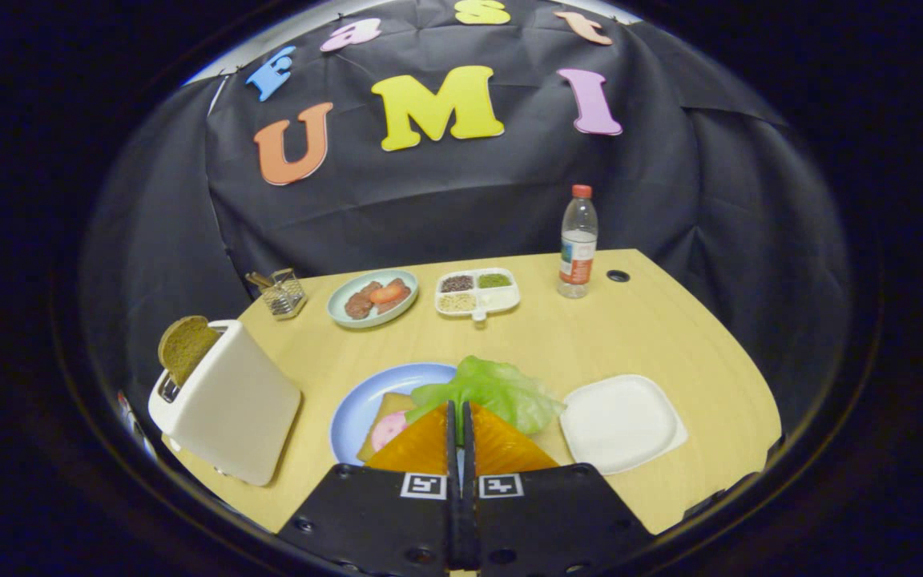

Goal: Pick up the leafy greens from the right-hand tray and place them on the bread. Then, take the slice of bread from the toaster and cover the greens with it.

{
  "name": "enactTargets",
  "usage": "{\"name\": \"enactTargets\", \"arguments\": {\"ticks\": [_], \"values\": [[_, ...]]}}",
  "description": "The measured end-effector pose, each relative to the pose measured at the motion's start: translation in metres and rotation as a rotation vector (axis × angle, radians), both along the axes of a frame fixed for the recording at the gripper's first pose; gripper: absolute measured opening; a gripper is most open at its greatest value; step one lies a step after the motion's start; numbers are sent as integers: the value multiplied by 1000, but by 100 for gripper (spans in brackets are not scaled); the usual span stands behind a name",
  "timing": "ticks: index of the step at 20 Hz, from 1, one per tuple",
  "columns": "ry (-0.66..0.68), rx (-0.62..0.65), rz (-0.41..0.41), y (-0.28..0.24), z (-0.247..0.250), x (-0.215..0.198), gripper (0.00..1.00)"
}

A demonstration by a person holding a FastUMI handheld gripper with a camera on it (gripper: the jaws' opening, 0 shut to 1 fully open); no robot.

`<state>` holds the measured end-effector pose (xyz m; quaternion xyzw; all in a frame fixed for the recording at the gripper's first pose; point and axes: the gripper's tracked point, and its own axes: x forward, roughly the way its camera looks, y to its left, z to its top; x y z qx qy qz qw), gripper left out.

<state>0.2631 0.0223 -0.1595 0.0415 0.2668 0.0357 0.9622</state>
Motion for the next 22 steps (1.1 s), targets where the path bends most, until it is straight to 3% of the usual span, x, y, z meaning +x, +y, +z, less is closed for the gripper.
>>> {"name": "enactTargets", "arguments": {"ticks": [7, 15, 19, 22], "values": [[72, -13, 61, 64, -55, 15, 0], [117, -29, 68, 68, -81, 0, 0], [123, -27, 59, 65, -83, -5, 8], [91, -34, 50, 61, -72, -9, 23]]}}
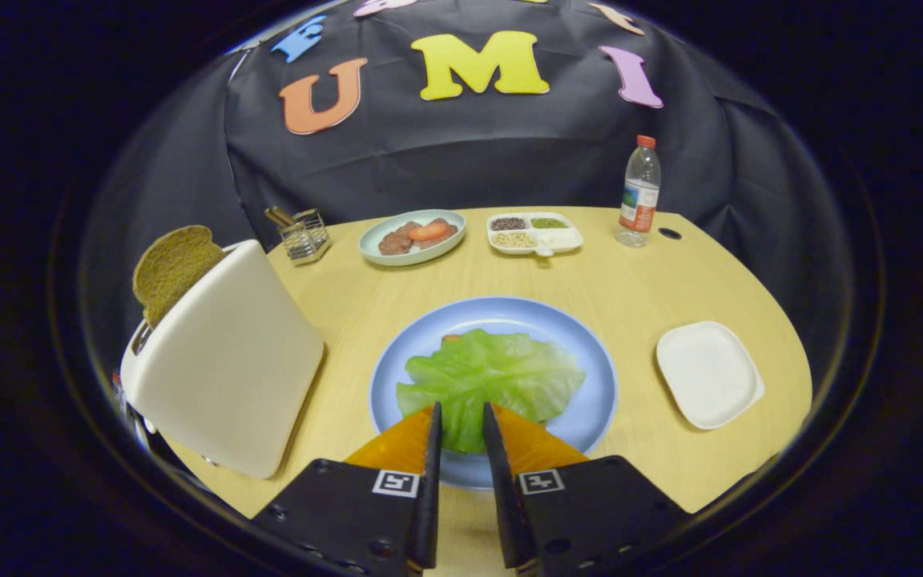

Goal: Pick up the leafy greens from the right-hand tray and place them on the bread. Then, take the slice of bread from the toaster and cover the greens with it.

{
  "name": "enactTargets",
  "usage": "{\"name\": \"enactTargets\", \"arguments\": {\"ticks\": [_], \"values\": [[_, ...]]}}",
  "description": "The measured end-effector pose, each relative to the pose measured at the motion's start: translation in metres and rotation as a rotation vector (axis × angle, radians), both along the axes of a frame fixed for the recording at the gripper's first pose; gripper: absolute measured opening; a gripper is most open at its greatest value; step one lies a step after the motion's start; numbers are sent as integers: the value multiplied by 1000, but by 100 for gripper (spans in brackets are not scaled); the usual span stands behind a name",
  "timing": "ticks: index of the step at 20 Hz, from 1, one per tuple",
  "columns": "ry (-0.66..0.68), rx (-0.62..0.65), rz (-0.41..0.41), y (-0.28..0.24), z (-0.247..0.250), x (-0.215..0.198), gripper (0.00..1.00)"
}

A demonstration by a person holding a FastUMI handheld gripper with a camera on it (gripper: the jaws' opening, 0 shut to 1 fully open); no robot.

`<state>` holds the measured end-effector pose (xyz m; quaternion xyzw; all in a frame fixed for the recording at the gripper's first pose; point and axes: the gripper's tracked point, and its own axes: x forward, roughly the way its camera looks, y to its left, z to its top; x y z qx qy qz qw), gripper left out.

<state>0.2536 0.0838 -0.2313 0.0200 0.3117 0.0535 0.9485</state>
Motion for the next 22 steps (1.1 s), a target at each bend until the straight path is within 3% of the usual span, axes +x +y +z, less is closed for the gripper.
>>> {"name": "enactTargets", "arguments": {"ticks": [6, 10, 22], "values": [[-102, -23, -18, -4, 46, -14, 62], [-177, 6, -10, 14, 92, -26, 93], [-319, 69, 83, 129, 185, -42, 96]]}}
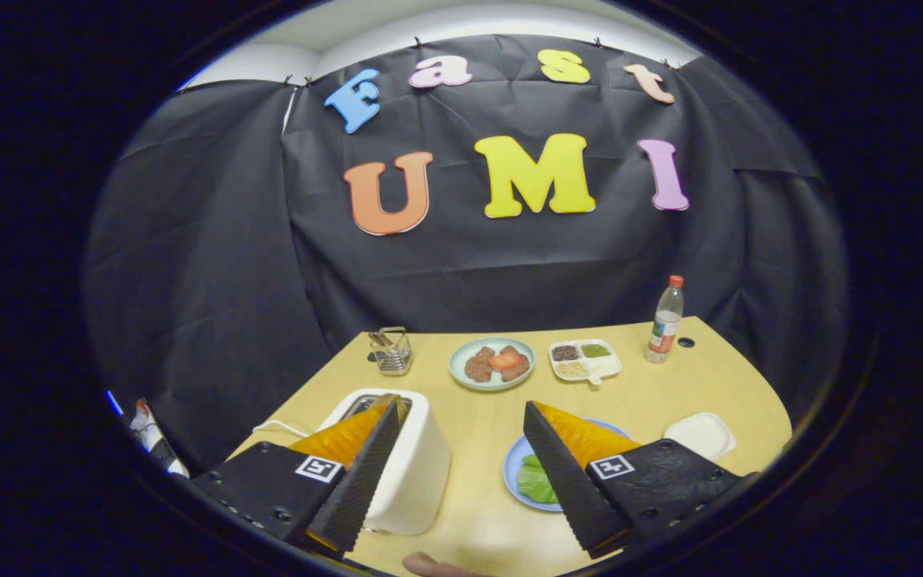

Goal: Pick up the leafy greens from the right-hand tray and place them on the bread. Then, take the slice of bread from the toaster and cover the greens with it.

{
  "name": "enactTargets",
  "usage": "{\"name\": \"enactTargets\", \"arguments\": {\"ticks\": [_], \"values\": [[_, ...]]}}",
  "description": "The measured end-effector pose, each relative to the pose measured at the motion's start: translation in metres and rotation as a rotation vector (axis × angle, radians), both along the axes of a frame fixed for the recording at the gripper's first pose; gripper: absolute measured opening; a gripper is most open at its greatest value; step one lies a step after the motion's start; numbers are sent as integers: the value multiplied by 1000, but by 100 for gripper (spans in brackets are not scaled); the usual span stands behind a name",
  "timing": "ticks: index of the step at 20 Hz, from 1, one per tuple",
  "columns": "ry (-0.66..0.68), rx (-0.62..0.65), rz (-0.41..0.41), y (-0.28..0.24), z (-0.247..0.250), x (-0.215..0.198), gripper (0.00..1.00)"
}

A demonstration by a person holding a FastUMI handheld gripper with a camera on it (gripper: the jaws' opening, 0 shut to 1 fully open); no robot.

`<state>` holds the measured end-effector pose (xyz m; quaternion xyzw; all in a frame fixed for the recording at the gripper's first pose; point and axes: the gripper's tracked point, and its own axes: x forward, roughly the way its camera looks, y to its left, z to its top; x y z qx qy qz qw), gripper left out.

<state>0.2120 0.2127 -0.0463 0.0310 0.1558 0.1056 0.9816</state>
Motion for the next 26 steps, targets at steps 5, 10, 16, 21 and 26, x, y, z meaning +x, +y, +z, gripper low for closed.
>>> {"name": "enactTargets", "arguments": {"ticks": [5, 10, 16, 21, 26], "values": [[13, -46, 15, 46, -13, 18, 96], [68, -65, 23, 72, -44, 32, 96], [131, -113, 15, 94, -77, 38, 75], [172, -141, -40, 89, -89, 40, 31], [102, -115, -49, 88, -60, 32, 9]]}}
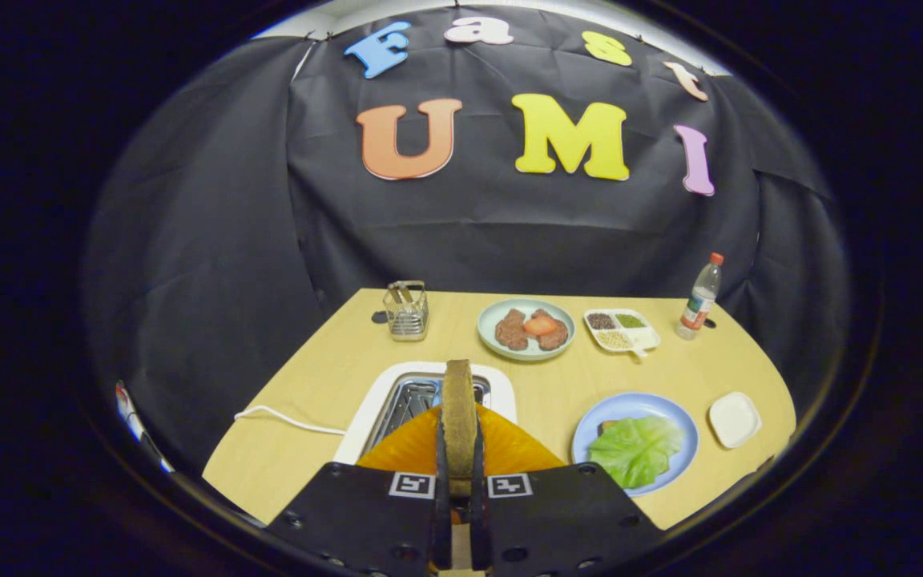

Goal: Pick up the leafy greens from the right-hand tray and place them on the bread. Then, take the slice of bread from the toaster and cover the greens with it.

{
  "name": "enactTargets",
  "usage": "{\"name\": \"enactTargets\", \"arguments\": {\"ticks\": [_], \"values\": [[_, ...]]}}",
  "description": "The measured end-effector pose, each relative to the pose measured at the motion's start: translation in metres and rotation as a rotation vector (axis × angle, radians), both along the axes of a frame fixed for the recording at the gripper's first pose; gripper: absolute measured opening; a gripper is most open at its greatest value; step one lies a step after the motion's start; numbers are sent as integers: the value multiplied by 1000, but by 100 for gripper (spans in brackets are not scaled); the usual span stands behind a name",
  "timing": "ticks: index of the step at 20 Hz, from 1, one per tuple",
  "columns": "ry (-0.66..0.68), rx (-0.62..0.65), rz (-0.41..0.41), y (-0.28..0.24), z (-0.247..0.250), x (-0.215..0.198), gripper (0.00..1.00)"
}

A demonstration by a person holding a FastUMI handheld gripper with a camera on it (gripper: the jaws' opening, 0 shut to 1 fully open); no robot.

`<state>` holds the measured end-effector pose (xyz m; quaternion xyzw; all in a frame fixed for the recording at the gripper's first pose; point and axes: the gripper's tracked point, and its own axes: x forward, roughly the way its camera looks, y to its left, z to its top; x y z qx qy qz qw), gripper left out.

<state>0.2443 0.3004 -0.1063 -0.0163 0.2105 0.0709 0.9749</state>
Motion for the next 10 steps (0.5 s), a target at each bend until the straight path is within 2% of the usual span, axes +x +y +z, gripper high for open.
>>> {"name": "enactTargets", "arguments": {"ticks": [10], "values": [[-145, 29, -2, -10, 101, -29, 9]]}}
